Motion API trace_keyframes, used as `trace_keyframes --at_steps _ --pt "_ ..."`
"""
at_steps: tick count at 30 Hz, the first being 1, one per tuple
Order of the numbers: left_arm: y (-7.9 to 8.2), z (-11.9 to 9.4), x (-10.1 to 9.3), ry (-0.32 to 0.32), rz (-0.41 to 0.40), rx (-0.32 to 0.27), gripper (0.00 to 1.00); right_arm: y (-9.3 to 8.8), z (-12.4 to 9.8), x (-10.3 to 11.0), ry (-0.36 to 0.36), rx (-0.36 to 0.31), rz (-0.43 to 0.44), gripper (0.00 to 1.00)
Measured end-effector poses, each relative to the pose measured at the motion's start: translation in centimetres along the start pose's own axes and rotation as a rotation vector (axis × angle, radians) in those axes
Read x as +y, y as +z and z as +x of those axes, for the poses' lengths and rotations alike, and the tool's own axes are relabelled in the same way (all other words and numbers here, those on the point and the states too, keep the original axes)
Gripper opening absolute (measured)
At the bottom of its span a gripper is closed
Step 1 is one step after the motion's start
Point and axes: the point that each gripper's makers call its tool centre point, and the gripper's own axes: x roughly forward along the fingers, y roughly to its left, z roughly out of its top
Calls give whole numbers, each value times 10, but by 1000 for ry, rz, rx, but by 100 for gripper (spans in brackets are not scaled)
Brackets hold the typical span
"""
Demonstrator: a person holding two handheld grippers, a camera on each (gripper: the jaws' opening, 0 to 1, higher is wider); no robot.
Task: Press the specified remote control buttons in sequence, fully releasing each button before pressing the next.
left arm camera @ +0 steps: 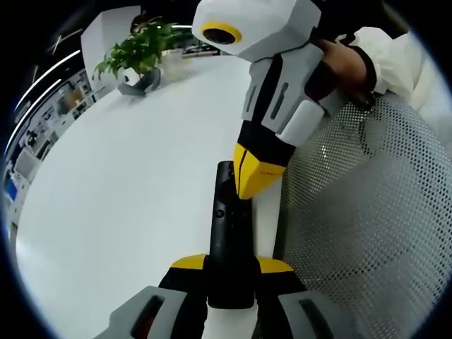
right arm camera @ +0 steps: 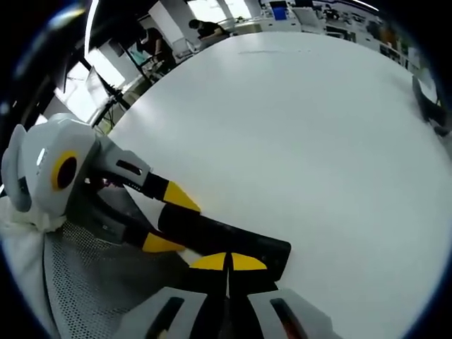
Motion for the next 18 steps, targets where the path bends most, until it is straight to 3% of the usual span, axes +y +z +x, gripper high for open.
trace_keyframes --at_steps 13,16,18 --pt "2 0 0 -1 2 -2 24 -3 -8 -6 -12 18 39 0" --pt "2 0 0 -1 3 0 24 -3 -7 -4 -17 25 24 0" --pt "2 -1 0 -2 6 3 24 -4 -6 -5 -53 41 -51 0"
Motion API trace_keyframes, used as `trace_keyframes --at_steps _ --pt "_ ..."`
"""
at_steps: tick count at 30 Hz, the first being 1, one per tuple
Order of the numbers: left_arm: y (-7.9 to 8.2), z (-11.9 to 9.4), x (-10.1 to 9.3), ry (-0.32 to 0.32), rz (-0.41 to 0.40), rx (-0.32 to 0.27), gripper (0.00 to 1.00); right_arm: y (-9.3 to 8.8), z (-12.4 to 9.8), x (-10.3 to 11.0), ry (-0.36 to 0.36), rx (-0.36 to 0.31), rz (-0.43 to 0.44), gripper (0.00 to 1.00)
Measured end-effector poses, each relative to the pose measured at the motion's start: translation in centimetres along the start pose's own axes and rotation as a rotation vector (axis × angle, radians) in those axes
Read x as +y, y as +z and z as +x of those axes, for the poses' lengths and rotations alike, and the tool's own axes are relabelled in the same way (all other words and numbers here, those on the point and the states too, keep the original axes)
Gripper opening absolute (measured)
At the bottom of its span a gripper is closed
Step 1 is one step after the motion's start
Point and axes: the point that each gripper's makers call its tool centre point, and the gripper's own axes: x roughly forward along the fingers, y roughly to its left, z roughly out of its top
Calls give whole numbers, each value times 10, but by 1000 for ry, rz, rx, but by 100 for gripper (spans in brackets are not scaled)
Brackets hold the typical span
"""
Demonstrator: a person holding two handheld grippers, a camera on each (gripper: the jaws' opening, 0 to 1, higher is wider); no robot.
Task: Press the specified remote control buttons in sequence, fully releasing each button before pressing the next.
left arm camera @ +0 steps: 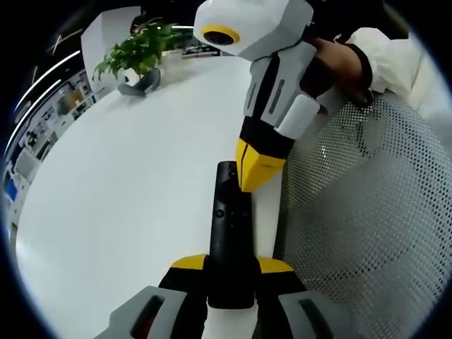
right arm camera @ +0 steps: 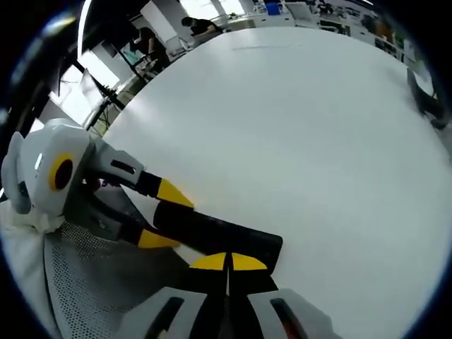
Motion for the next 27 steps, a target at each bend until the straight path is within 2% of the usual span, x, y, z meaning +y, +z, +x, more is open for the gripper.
trace_keyframes --at_steps 3,5,11,17,27 --pt "1 1 0 -4 8 13 24 -1 2 2 -64 26 -91 0" --pt "1 1 -1 -6 15 24 24 -1 2 2 -76 33 -127 0" --pt "0 0 -1 -5 19 11 24 0 1 0 -72 34 -134 0" --pt "1 1 -1 -8 18 -4 24 1 0 0 -49 28 -104 0" --pt "7 4 -5 -22 40 -14 24 8 -3 -1 -44 -21 -92 0"
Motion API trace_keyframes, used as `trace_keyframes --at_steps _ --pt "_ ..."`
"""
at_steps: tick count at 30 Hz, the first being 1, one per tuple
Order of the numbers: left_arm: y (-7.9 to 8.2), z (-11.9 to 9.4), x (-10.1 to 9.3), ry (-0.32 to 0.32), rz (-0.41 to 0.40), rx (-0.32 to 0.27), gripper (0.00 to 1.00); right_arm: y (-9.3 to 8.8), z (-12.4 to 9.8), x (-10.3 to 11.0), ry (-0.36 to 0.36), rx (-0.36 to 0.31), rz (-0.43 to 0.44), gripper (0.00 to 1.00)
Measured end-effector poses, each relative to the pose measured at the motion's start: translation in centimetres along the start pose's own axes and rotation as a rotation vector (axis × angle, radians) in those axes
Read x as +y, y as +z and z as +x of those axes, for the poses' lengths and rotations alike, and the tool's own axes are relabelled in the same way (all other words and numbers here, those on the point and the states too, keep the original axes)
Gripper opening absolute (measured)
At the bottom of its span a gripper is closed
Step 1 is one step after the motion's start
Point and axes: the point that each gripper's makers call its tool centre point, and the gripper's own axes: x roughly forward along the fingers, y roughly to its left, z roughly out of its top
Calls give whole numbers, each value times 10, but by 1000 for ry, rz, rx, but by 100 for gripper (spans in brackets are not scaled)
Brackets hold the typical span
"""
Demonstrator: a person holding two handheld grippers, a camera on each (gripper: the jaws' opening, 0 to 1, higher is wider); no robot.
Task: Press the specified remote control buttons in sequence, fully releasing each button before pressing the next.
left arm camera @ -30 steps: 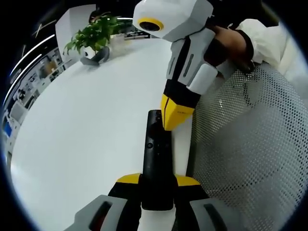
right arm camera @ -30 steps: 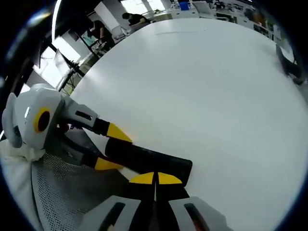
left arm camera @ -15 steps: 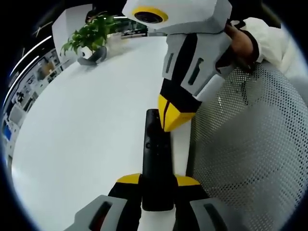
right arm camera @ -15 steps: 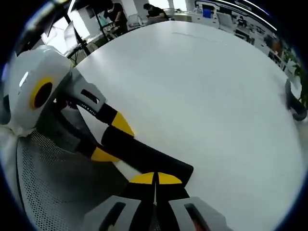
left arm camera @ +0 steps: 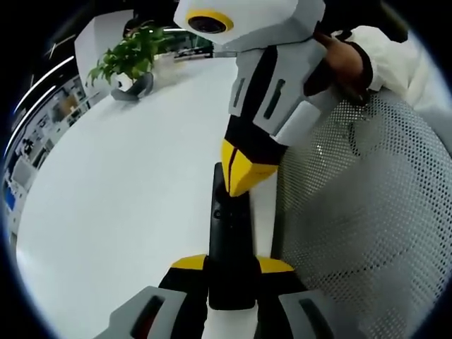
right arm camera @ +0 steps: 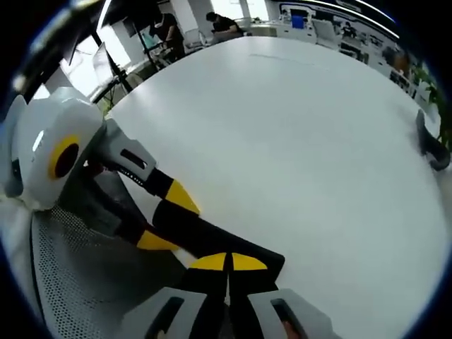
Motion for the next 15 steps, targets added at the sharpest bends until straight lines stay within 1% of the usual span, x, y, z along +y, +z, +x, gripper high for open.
trace_keyframes --at_steps 3,4,5,9,12,15 --pt "1 1 -1 -4 7 6 24 -2 1 -1 -7 9 1 0" --pt "1 1 -1 -3 3 8 24 -5 2 0 1 29 9 0" --pt "0 1 -1 -3 5 8 24 -3 1 0 -3 17 6 0" --pt "0 0 0 -1 -3 7 25 -4 2 0 -5 19 10 0" --pt "1 1 -1 3 -3 20 25 -4 2 0 -13 9 -9 0" --pt "1 1 -1 -3 5 18 25 -3 3 -1 -19 11 -14 0"
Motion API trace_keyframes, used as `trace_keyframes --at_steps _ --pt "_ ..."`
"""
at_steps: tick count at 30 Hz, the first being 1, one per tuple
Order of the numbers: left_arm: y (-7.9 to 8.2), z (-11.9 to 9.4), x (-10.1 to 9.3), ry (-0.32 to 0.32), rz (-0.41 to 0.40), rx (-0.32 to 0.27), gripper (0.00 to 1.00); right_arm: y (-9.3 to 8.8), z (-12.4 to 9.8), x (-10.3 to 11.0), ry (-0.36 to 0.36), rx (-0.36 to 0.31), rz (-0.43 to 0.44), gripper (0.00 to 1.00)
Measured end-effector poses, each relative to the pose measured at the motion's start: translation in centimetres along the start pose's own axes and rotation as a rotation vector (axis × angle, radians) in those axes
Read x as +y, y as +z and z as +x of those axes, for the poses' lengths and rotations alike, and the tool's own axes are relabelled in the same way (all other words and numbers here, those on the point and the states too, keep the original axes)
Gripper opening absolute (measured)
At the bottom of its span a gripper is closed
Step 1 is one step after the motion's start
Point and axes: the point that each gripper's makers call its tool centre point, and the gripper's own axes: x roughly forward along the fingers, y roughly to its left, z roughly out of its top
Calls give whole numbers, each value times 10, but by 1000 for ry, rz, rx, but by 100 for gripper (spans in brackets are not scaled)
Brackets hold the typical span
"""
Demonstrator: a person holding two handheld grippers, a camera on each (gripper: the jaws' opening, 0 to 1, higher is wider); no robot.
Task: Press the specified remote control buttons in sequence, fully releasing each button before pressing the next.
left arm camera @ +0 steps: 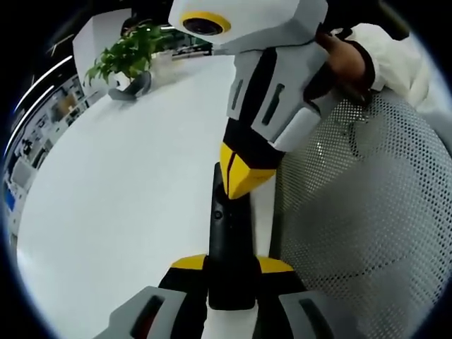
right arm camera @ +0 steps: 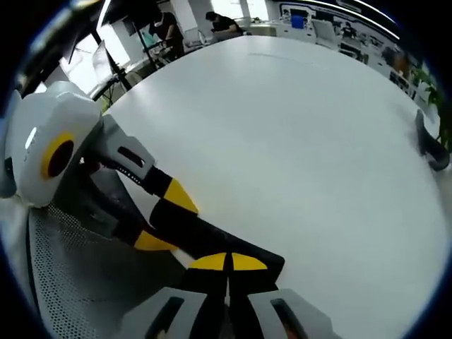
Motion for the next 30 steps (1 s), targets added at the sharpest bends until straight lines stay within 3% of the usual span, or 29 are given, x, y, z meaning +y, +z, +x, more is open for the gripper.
trace_keyframes --at_steps 9,17,20,23,30 --pt "0 0 0 -10 16 -4 25 1 0 0 1 -9 -4 0" --pt "1 1 0 -7 4 -26 24 2 -1 -1 30 -6 46 0" --pt "7 5 -4 -11 1 -39 24 6 -2 2 53 -31 69 0" --pt "20 10 -16 -71 -22 -91 24 7 -2 4 77 -44 94 0" --pt "25 15 -17 -64 14 -47 23 5 -6 2 96 -35 177 0"
